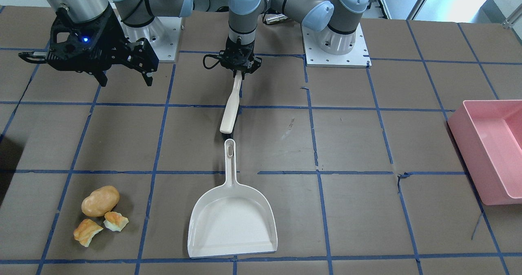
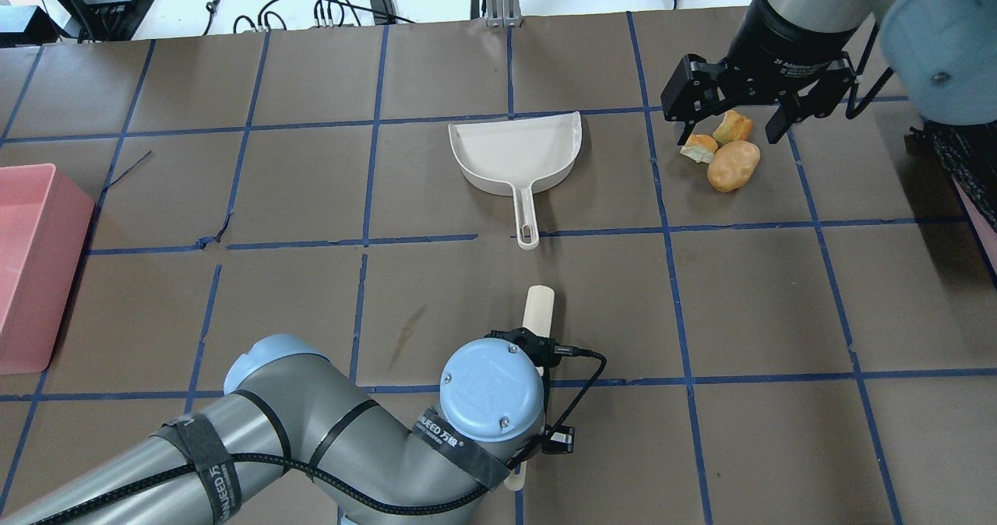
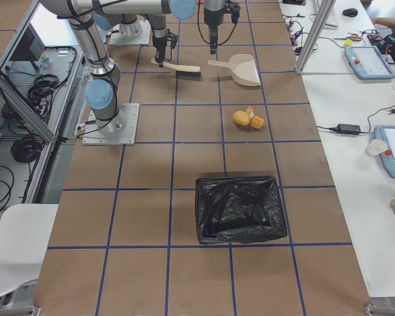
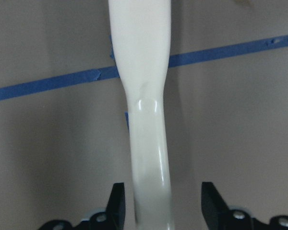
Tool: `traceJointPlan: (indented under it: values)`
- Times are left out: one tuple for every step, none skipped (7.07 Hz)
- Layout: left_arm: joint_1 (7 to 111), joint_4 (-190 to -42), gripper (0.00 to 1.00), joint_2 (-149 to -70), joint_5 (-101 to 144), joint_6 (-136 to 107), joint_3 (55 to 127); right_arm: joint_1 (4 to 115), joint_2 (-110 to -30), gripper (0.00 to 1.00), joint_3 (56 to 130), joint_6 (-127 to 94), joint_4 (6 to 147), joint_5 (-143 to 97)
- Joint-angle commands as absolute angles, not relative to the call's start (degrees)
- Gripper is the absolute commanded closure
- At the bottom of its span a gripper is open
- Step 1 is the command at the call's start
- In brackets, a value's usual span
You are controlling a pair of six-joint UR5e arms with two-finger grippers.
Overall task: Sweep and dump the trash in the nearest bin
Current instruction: 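Grasp the white brush handle with the left gripper and lift it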
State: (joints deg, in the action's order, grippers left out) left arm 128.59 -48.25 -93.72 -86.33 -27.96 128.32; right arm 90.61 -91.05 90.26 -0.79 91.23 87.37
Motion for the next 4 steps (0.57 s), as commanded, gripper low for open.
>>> traceJointPlan:
  values:
    - [128.58, -48.16, 1.00, -93.52, -86.75, -27.68, 127.80, 90.62, -90.79, 0.00, 90.26, -0.79, 91.49, 87.28]
    - [128.50, -47.99, 1.00, -91.51, -86.75, -27.42, 127.44, 90.62, -90.62, 0.00, 90.09, -0.79, 92.10, 87.19]
    - [128.41, -47.47, 1.00, -90.28, -86.84, -27.33, 126.66, 90.70, -90.01, 0.00, 90.17, -0.88, 92.37, 87.10]
    - [128.32, -47.37, 1.00, -88.87, -88.14, -27.16, 126.13, 91.14, -87.82, 0.00, 90.70, -0.88, 96.03, 87.10]
